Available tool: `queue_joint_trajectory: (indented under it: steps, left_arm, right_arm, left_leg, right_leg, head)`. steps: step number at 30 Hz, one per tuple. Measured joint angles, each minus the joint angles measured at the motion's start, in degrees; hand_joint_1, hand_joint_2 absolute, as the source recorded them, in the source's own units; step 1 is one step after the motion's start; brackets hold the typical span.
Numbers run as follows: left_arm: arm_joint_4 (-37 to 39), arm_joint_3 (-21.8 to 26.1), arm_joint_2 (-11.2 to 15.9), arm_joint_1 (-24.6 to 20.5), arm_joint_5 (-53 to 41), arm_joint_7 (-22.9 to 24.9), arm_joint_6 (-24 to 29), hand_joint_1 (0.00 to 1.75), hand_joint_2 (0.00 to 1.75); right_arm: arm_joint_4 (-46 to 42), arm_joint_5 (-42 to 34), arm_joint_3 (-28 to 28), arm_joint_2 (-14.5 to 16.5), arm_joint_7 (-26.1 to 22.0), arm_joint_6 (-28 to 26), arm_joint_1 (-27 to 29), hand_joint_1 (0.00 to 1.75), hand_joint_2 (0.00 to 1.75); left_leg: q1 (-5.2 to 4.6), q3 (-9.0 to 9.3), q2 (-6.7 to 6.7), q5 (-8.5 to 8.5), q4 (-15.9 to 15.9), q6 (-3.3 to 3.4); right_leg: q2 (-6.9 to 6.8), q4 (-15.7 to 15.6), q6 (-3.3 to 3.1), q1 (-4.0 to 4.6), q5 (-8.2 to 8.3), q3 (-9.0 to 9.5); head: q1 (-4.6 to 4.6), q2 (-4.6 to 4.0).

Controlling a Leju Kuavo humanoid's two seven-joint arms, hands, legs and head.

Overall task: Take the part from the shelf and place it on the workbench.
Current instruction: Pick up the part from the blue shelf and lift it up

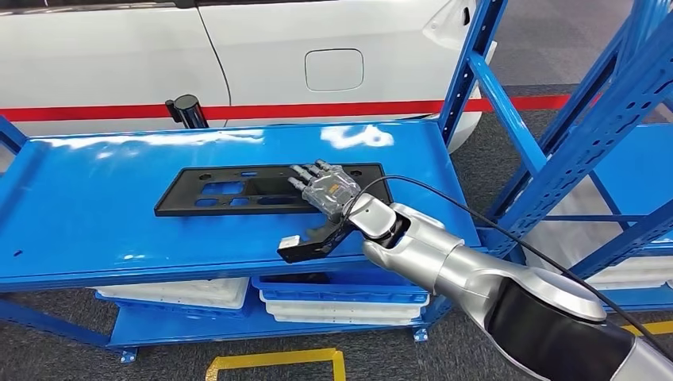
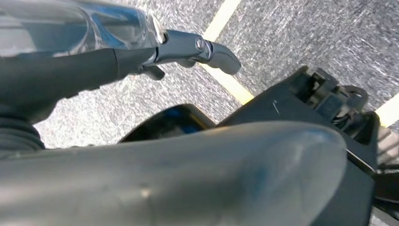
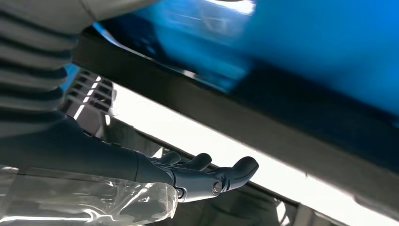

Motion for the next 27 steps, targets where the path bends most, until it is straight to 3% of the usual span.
queue_joint_trajectory:
  steps: [2,3,6,7,8,10,11,12,13,14,16,18,21,23,26,27]
  left_arm:
    - [0.0,0.0,0.0,0.0,0.0,0.0,0.0,0.00,0.00]
    - [0.0,0.0,0.0,-0.1,-0.1,0.0,0.0,0.00,0.00]
    - [0.0,0.0,0.0,-0.1,-0.1,0.2,0.0,0.00,0.00]
    - [0.0,0.0,0.0,-0.1,-0.1,0.2,-0.1,0.00,0.00]
    - [0.0,0.0,0.0,-0.1,-0.1,0.2,-0.1,0.00,0.00]
    - [0.0,0.0,0.0,-0.1,-0.1,0.2,-0.1,0.00,0.00]
    - [0.0,0.0,0.0,-0.1,-0.1,0.2,-0.1,0.00,0.00]
    - [0.0,0.0,0.0,0.0,-0.1,0.2,-0.1,0.00,0.00]
    - [0.0,0.0,0.0,0.1,-0.1,0.2,-0.1,0.00,0.00]
    - [0.0,0.0,0.0,0.1,-0.1,0.2,-0.1,0.00,0.00]
    - [0.0,0.0,0.0,0.0,-0.1,0.2,-0.1,0.00,0.00]
    - [0.0,0.0,0.0,-0.1,-0.1,0.2,-0.1,0.00,0.00]
    - [0.0,0.0,0.0,0.0,-0.1,0.1,0.0,0.00,0.00]
    - [0.0,0.0,0.0,0.0,-0.1,0.1,0.0,0.00,0.00]
    - [0.0,0.0,-0.1,0.0,-0.1,0.0,0.0,0.00,0.00]
    - [0.0,0.0,-0.1,0.0,-0.1,0.0,0.0,0.00,0.00]
  right_arm:
    - [0.6,1.2,0.1,0.1,0.7,0.8,-0.5,0.00,1.75]
    - [0.9,1.7,0.1,0.2,0.9,1.2,-0.7,0.00,1.75]
    - [1.5,2.7,0.3,0.5,1.4,1.9,-1.2,0.00,1.75]
    - [1.7,3.0,0.3,0.6,1.4,2.3,-1.5,0.14,1.75]
    - [1.9,3.2,0.4,0.7,1.4,2.9,-1.8,0.57,1.75]
    - [2.2,3.3,0.6,1.0,1.4,4.1,-2.0,1.44,1.75]
    - [2.4,3.3,0.7,1.2,1.3,4.7,-2.0,1.75,1.75]
    - [2.6,3.3,0.8,1.2,1.2,5.2,-2.0,1.75,1.75]
    - [2.8,3.2,1.0,1.3,1.0,5.5,-2.0,1.75,1.75]
    - [2.9,3.1,1.1,1.4,0.8,5.8,-2.0,1.75,1.75]
    - [3.1,3.1,1.3,1.5,0.5,6.1,-2.1,1.75,1.75]
    - [3.3,3.0,1.4,1.5,0.3,6.1,-2.3,1.75,1.75]
    - [3.6,2.7,1.4,1.6,0.2,6.1,-2.5,1.75,1.75]
    - [3.7,2.6,1.4,1.5,0.2,6.1,-2.6,1.75,1.75]
    - [3.9,2.5,1.4,1.5,0.0,6.1,-2.6,1.75,1.75]
    - [4.0,2.3,1.4,1.5,-0.2,6.0,-2.5,1.75,1.75]
  left_leg:
    - [-0.08,0.10,-0.06,-0.31,0.2,-0.57]
    - [-0.17,0.07,-0.05,-0.39,0.3,-0.87]
    - [-0.06,-0.05,0.02,-0.51,0.4,-1.62]
    - [0.04,-0.34,0.07,-1.10,1.1,-1.87]
    - [0.09,-1.18,0.11,-2.29,3.0,-2.11]
    - [0.14,-4.66,0.18,-6.06,10.7,-2.51]
    - [0.14,-6.72,0.19,-7.72,15.1,-2.62]
    - [0.12,-8.17,0.19,-8.54,18.0,-2.61]
    - [0.07,-8.57,0.19,-8.26,18.8,-2.48]
    - [0.01,-7.69,0.18,-6.90,16.8,-2.22]
    - [-0.36,-3.54,0.17,-3.02,8.1,-1.31]
    - [-0.83,-0.36,0.25,-0.95,1.6,-0.71]
    - [-0.94,0.35,0.34,-0.66,0.3,-0.42]
    - [-0.61,0.64,0.43,-0.30,-0.2,0.09]
    - [-0.43,0.72,0.54,-0.13,-0.4,0.44]
    - [-0.43,0.72,0.55,-0.14,-0.4,0.44]
  right_leg:
    - [-0.01,-7.8,-0.01,-0.09,2.94,3.77]
    - [0.05,-9.6,-0.16,-0.02,3.37,4.59]
    - [0.27,-10.0,-1.10,0.21,3.45,4.62]
    - [0.26,-10.1,-1.42,0.14,3.52,4.67]
    - [0.23,-10.2,-1.74,0.02,3.59,4.73]
    - [0.17,-10.2,-2.10,0.00,3.60,4.76]
    - [0.15,-10.2,-2.19,0.08,3.58,4.75]
    - [0.15,-10.2,-2.22,0.18,3.57,4.75]
    - [0.17,-10.2,-2.24,0.29,3.56,4.78]
    - [0.22,-10.2,-2.25,0.38,3.56,4.84]
    - [0.30,-10.2,-2.22,0.54,3.54,4.98]
    - [0.36,-10.2,-2.05,0.76,3.48,4.91]
    - [0.34,-10.3,-1.46,0.80,3.42,4.90]
    - [0.27,-8.5,-0.95,0.83,1.98,4.26]
    - [0.18,2.2,-0.46,0.70,-3.45,-0.53]
    - [0.18,5.4,-0.32,0.59,-4.44,-2.05]
  head:
    - [-0.02,0.00]
    - [-0.04,0.00]
    - [-0.08,0.00]
    - [-0.10,0.00]
    - [-0.13,0.00]
    - [-0.17,0.00]
    - [-0.17,0.00]
    - [-0.16,0.00]
    - [-0.16,0.00]
    - [-0.16,0.00]
    - [-0.16,0.00]
    - [-0.13,0.00]
    - [-0.09,0.00]
    - [-0.05,0.00]
    - [0.00,0.00]
    - [0.01,0.00]
